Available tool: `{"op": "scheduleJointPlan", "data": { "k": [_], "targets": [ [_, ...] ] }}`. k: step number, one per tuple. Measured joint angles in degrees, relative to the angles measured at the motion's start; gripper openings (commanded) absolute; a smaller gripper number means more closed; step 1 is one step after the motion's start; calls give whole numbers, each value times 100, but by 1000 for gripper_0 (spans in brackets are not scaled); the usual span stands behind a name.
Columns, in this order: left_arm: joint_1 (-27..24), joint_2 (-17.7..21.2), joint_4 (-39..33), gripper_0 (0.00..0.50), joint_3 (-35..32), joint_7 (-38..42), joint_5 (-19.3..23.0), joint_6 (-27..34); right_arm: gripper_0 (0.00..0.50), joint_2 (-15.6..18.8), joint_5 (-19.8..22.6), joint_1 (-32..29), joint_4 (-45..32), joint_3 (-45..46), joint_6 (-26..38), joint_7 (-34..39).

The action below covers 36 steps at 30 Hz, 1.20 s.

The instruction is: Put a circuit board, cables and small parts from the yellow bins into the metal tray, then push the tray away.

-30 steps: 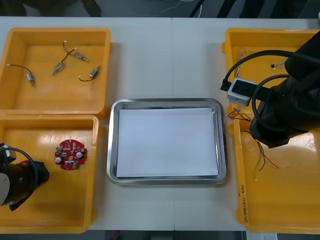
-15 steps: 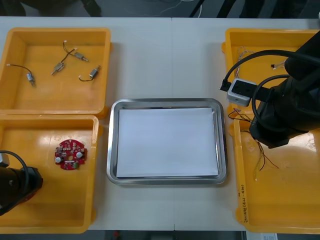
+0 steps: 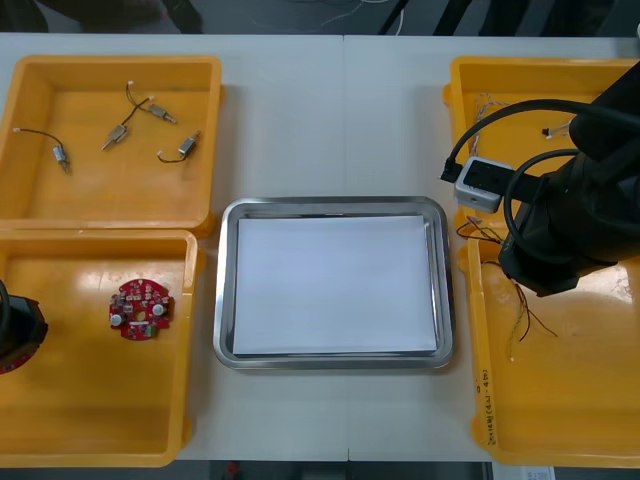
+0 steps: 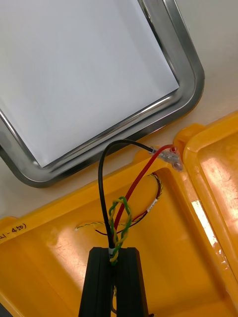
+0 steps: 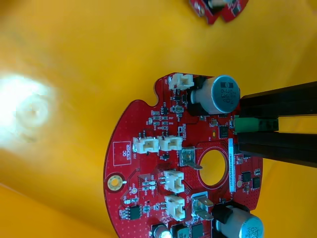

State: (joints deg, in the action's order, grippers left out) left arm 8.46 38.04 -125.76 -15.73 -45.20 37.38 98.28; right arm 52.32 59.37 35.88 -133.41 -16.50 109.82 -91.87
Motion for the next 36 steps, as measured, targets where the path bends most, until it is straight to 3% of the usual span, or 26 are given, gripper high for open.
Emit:
{"op": "scheduleJointPlan", "data": {
  "k": [7,12,16,36],
  "targets": [
    [-575,464,-28,0,0,-4,849,586,0,1,-13,0,1,0,0,0],
    [-1098,712,-193,0,49,-6,1222,1068,0,2,-23,0,1,0,0,0],
    [-1536,912,-228,0,308,-7,1467,1110,0,3,-30,0,2,0,0,0],
    [-3539,1017,-244,0,2665,-20,1565,1122,0,6,-51,0,3,0,0,0]
  ]
}}
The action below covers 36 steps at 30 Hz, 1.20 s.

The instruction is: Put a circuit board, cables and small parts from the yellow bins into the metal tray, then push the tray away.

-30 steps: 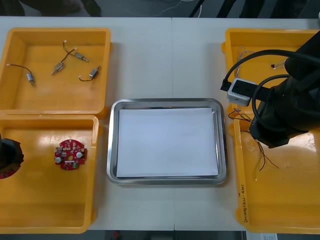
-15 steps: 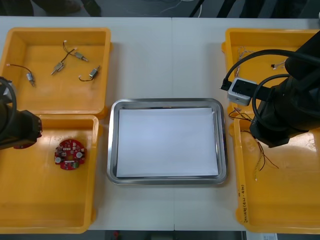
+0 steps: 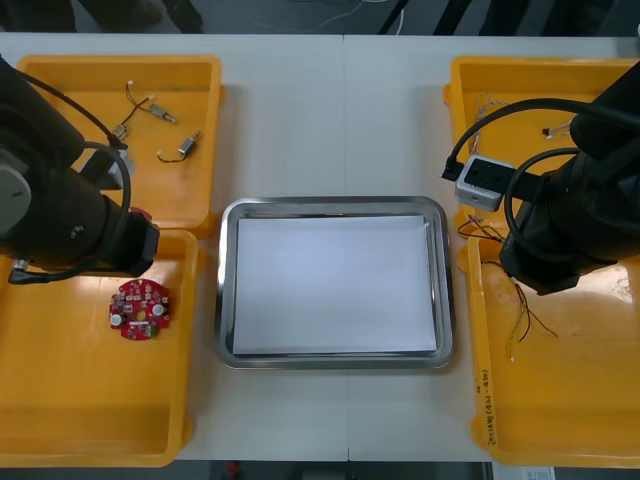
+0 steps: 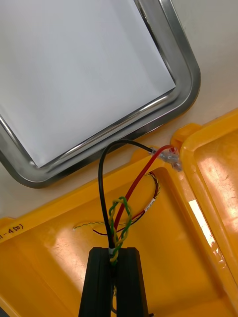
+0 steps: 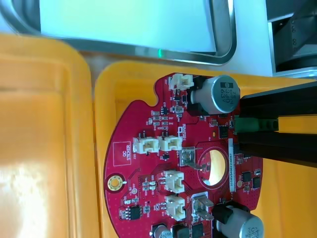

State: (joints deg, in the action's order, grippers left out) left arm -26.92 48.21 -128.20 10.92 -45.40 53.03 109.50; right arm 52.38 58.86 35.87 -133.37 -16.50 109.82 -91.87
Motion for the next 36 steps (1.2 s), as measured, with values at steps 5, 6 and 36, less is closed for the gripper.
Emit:
{"op": "scheduleJointPlan", "data": {
  "k": [5,6,36],
  "targets": [
    [-336,-113,-23,0,499,0,-161,1,0,2,0,0,0,0,0,0],
    [-398,-156,-31,0,604,0,-230,1,0,2,0,0,0,0,0,0],
    [-1485,-1299,23,0,3474,2258,-1492,-130,0,13,-23,0,0,0,0,0]
  ]
}}
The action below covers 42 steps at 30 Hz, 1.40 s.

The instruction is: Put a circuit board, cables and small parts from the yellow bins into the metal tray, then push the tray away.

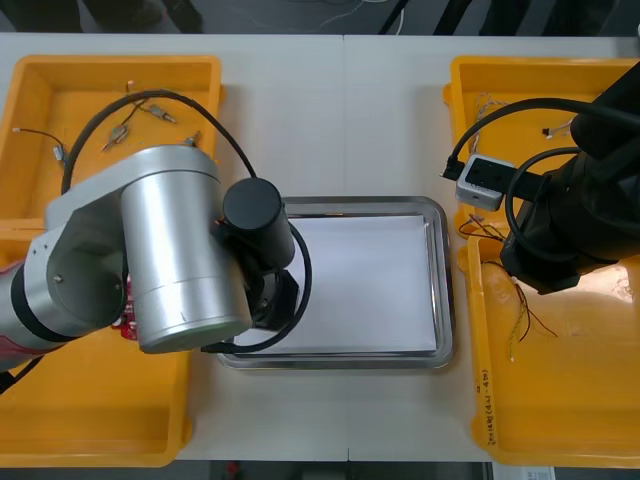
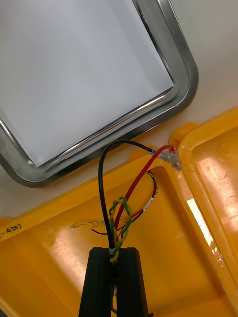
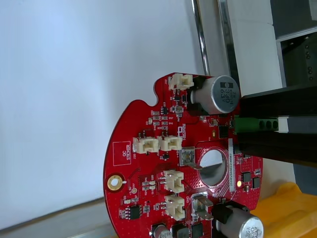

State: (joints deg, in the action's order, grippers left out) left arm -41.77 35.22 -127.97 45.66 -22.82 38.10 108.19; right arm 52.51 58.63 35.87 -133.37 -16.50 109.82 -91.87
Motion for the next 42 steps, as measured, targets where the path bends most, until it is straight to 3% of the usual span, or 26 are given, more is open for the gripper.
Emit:
{"op": "scheduleJointPlan", "data": {
  "k": [11,37,38,39,40,42],
  "targets": [
    [-1,-142,769,0,758,13,-501,-1000,0,0,-18,0,0,0,0,0],
    [-1,-155,1260,0,1264,416,-561,-1525,0,0,-39,0,0,0,0,0],
    [-1,-155,1261,23,1264,417,-561,-1531,0,0,-39,0,0,0,0,0],
    [-1,-156,1262,162,1265,418,-562,-1535,0,0,-39,0,0,0,0,0],
    [-1,-157,1262,234,1265,421,-564,-1537,0,0,-39,0,0,0,0,0],
    [-1,-158,1262,453,1266,429,-572,-1538,0,0,-39,0,0,0,0,0]
  ]
}}
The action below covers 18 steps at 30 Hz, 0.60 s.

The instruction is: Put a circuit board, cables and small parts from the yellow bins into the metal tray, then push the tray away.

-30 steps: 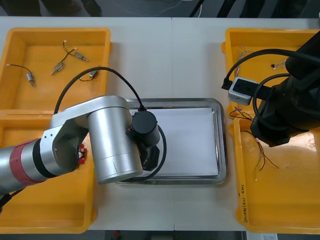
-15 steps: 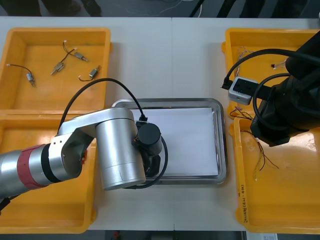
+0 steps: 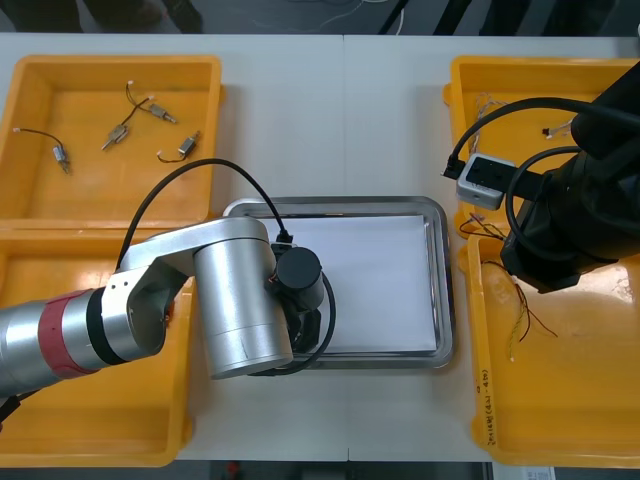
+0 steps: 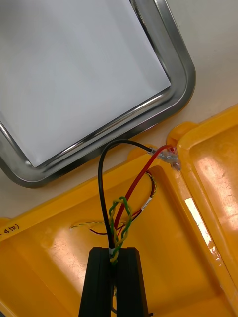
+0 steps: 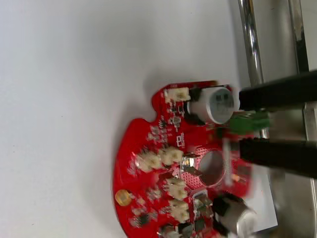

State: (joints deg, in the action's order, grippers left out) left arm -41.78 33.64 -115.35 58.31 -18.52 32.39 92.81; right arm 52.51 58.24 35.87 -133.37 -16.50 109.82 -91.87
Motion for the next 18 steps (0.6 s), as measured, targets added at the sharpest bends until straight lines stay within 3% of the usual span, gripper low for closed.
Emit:
{"op": "scheduleJointPlan", "data": {
  "k": [1,18],
  "targets": [
    [0,-1,0,500,0,2,-6,0,0,0,0,0,0,0,0,0],
    [-23,-5,-53,500,-4,139,-111,0,0,-129,99,3,0,0,0,0]
  ]
}}
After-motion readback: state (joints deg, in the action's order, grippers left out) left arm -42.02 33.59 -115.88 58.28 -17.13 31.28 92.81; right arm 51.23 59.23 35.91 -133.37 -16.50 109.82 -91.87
